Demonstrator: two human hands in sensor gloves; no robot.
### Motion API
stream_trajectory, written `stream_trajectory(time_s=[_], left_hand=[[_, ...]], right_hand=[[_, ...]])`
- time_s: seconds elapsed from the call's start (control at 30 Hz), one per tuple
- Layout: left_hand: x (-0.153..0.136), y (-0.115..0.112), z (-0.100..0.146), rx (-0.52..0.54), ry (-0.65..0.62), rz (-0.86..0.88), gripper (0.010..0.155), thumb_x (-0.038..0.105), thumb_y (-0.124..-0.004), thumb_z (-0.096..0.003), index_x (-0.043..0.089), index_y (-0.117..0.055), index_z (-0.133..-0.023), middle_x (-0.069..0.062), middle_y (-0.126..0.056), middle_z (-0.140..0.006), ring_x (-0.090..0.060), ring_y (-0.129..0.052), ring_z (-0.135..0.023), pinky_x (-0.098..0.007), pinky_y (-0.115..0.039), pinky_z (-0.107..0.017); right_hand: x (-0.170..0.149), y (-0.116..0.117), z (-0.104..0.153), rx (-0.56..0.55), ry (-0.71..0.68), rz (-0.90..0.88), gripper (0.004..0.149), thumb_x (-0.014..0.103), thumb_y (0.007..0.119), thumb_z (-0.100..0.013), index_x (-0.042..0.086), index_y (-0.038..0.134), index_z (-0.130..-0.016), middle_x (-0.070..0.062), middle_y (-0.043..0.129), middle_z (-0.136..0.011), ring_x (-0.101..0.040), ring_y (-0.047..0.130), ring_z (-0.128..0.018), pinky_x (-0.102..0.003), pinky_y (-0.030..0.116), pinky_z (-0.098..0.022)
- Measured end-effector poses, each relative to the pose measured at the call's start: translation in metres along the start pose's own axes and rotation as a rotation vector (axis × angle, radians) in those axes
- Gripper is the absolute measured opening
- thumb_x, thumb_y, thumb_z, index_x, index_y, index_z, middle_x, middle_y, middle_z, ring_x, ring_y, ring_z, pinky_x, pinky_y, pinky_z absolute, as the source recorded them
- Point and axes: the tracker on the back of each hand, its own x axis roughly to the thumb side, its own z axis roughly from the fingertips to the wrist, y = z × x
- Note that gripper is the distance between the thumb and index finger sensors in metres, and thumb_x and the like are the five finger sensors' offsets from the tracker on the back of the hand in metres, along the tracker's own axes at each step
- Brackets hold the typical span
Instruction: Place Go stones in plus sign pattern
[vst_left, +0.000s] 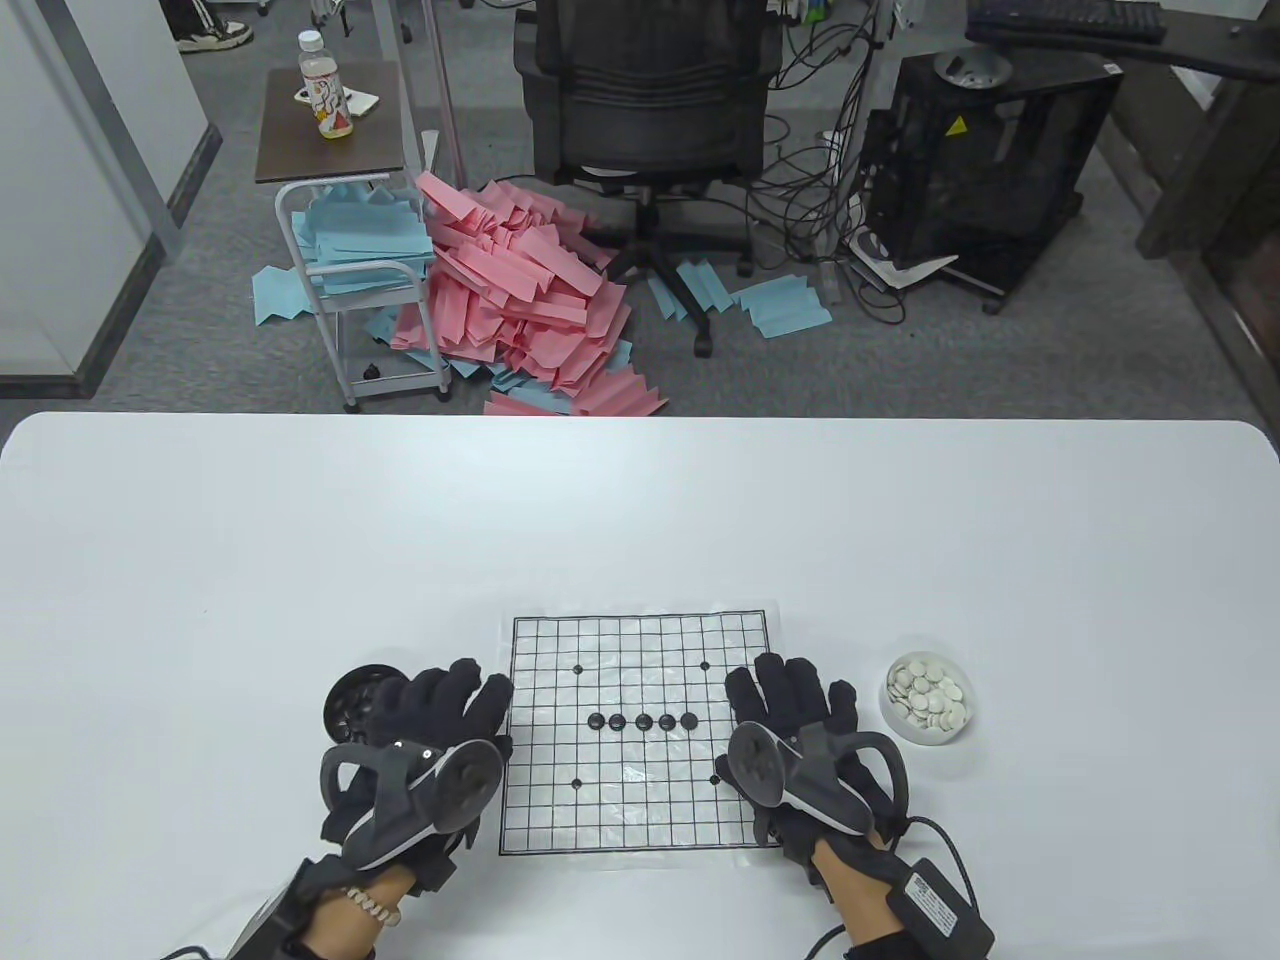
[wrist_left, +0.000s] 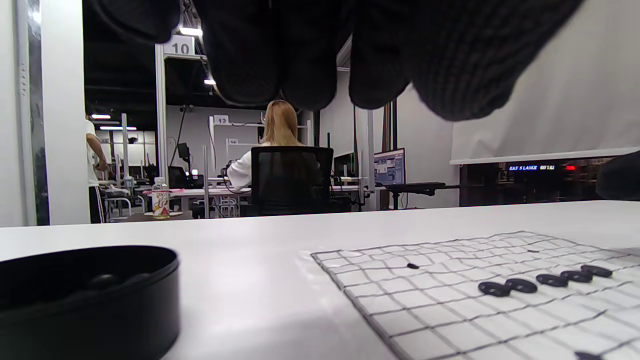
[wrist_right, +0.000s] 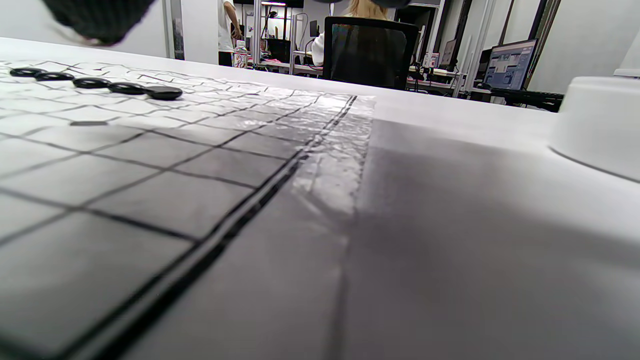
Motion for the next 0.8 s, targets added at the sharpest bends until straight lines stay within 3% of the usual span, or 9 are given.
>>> stream_trajectory(time_s=[0.17,0.33,0.8], left_hand=[[-0.016,-0.016,0.013,-0.045,0.039,-0.012,0.070,0.052,-0.080,-0.0403,0.032,-0.062,-0.105,-0.010,-0.064,-0.117,-0.042,-0.070,-0.103,-0.070,-0.050,-0.071],[-0.019,-0.015,0.015,-0.064,0.066,0.115,0.072,0.052,-0.079,-0.0403,0.031,-0.060,-0.106,-0.011,-0.062,-0.117,-0.043,-0.069,-0.104,-0.070,-0.050,-0.071],[-0.021,-0.009,0.019,-0.028,0.059,0.079,0.071,0.053,-0.079,-0.0405,0.031,-0.060,-0.106,-0.011,-0.063,-0.117,-0.043,-0.069,-0.104,-0.070,-0.050,-0.071]], right_hand=[[0.003,0.004,-0.001,0.018,-0.007,0.011,0.084,0.059,0.076,-0.041,0.032,0.039,-0.111,-0.008,0.035,-0.119,-0.041,0.040,-0.113,-0.071,0.040,-0.075],[0.006,0.007,-0.001,0.029,-0.012,0.015,0.083,0.059,0.076,-0.041,0.032,0.039,-0.110,-0.008,0.035,-0.119,-0.041,0.041,-0.112,-0.071,0.040,-0.075],[0.001,0.001,0.000,0.006,0.012,-0.039,0.081,0.059,0.076,-0.041,0.031,0.044,-0.110,-0.008,0.043,-0.117,-0.041,0.048,-0.111,-0.071,0.043,-0.074]])
